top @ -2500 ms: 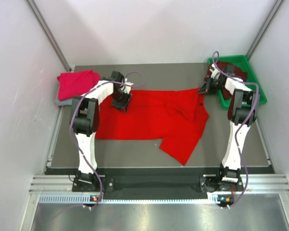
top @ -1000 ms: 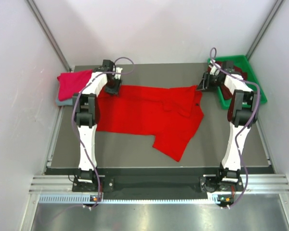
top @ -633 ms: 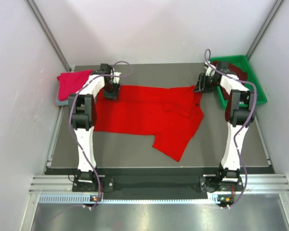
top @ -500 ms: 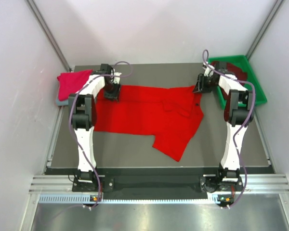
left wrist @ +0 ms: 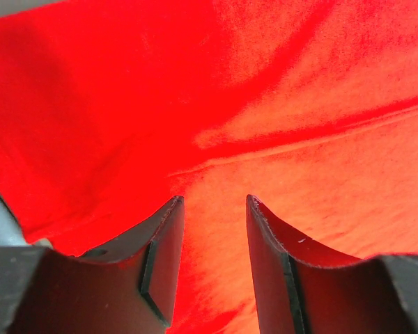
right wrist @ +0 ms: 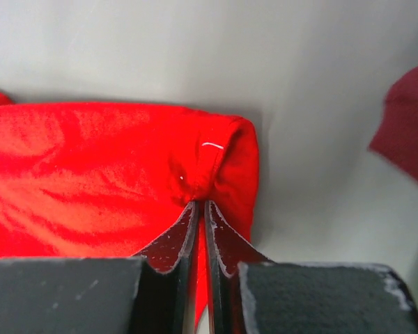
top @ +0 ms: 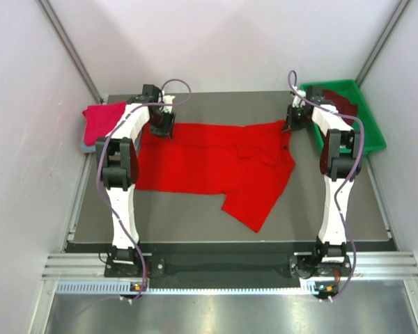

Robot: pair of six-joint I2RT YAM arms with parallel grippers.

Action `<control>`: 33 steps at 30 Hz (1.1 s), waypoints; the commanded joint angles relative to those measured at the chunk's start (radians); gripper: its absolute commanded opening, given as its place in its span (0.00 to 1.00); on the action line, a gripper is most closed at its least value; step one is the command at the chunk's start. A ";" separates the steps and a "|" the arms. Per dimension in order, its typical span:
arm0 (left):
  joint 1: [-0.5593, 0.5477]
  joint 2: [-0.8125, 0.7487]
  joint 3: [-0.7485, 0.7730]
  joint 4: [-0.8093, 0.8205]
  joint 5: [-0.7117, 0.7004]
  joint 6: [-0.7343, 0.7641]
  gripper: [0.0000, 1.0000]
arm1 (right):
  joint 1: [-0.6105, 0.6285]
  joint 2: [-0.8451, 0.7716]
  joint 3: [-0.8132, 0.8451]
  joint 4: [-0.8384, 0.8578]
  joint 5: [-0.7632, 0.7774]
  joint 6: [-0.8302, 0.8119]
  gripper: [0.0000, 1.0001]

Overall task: Fold and stack the t-shirts
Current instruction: Fold the tshirt

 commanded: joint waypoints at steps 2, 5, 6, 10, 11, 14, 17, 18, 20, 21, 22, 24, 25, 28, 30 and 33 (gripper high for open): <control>0.001 -0.052 0.029 -0.001 0.024 -0.004 0.46 | -0.011 0.060 0.103 0.022 0.110 -0.028 0.05; -0.001 -0.053 0.027 -0.004 0.013 0.002 0.46 | -0.016 0.088 0.143 0.022 0.125 -0.028 0.05; 0.001 -0.053 0.026 -0.004 0.010 0.004 0.46 | -0.016 0.091 0.148 0.025 0.131 -0.028 0.05; 0.001 -0.061 0.012 0.000 0.004 -0.001 0.46 | -0.019 0.105 0.166 0.036 0.148 -0.028 0.05; 0.001 -0.063 0.010 -0.001 0.003 0.001 0.46 | -0.021 0.108 0.171 0.039 0.153 -0.028 0.05; 0.001 -0.066 0.006 0.000 -0.007 0.001 0.46 | -0.027 0.123 0.192 0.048 0.165 -0.028 0.05; 0.001 -0.072 0.006 -0.001 -0.016 0.006 0.47 | -0.034 0.138 0.218 0.057 0.176 -0.027 0.05; 0.001 -0.072 0.006 -0.001 -0.016 0.006 0.47 | -0.034 0.139 0.218 0.059 0.177 -0.027 0.05; -0.001 -0.075 0.001 -0.003 -0.019 0.007 0.46 | -0.039 0.142 0.225 0.063 0.179 -0.027 0.05; -0.001 -0.076 0.000 -0.003 -0.017 0.006 0.47 | -0.041 0.142 0.225 0.065 0.179 -0.027 0.07; -0.001 -0.081 -0.005 -0.003 -0.017 0.009 0.47 | -0.042 0.140 0.226 0.063 0.171 -0.033 0.09; -0.001 -0.084 -0.007 -0.003 -0.019 0.010 0.47 | -0.042 0.117 0.225 0.063 0.136 -0.039 0.28; -0.001 -0.090 -0.005 -0.004 -0.022 0.018 0.47 | -0.042 0.105 0.222 0.060 0.116 -0.048 0.43; -0.001 -0.112 0.007 -0.015 -0.043 0.045 0.49 | -0.044 0.018 0.191 0.057 0.072 -0.064 0.50; 0.001 -0.132 0.009 -0.018 -0.057 0.061 0.52 | -0.047 -0.076 0.147 0.057 0.050 -0.076 0.52; -0.001 -0.191 -0.010 -0.024 -0.048 0.097 0.52 | -0.056 -0.212 0.099 0.037 0.007 -0.103 0.55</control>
